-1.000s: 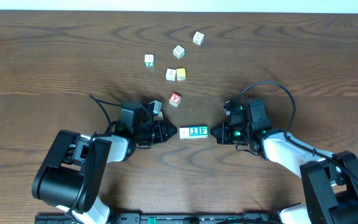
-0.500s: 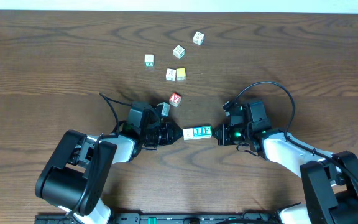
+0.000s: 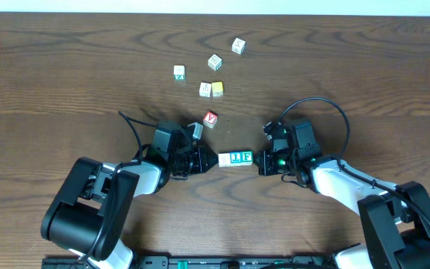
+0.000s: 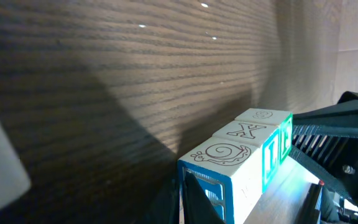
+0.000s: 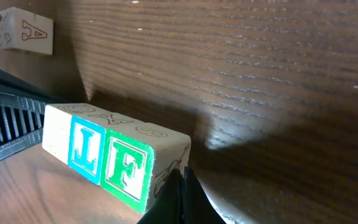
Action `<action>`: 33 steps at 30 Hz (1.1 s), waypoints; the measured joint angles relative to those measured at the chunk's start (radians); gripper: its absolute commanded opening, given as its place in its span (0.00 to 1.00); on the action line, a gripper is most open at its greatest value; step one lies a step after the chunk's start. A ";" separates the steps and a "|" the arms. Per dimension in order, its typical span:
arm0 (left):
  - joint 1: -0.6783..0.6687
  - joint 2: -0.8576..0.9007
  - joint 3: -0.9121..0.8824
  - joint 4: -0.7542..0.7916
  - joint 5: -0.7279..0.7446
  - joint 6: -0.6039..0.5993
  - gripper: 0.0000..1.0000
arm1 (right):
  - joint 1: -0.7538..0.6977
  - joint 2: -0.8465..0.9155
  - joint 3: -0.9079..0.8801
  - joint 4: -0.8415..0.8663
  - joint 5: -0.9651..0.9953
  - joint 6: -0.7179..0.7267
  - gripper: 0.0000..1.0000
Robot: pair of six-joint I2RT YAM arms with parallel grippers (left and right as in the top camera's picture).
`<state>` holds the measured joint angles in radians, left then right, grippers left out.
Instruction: Lift 3 blocks
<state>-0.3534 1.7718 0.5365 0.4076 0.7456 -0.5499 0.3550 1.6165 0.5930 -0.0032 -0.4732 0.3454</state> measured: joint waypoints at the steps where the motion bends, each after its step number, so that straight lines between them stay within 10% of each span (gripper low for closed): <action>1: 0.000 0.000 0.001 -0.003 -0.001 0.000 0.07 | 0.001 0.000 0.000 0.001 0.004 0.000 0.01; 33: -0.076 -0.016 0.107 -0.181 -0.130 0.030 0.07 | 0.014 0.000 -0.002 0.008 0.084 -0.002 0.01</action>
<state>-0.4294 1.7557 0.6434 0.2264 0.6159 -0.5198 0.3691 1.6165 0.5915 0.0044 -0.3889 0.3435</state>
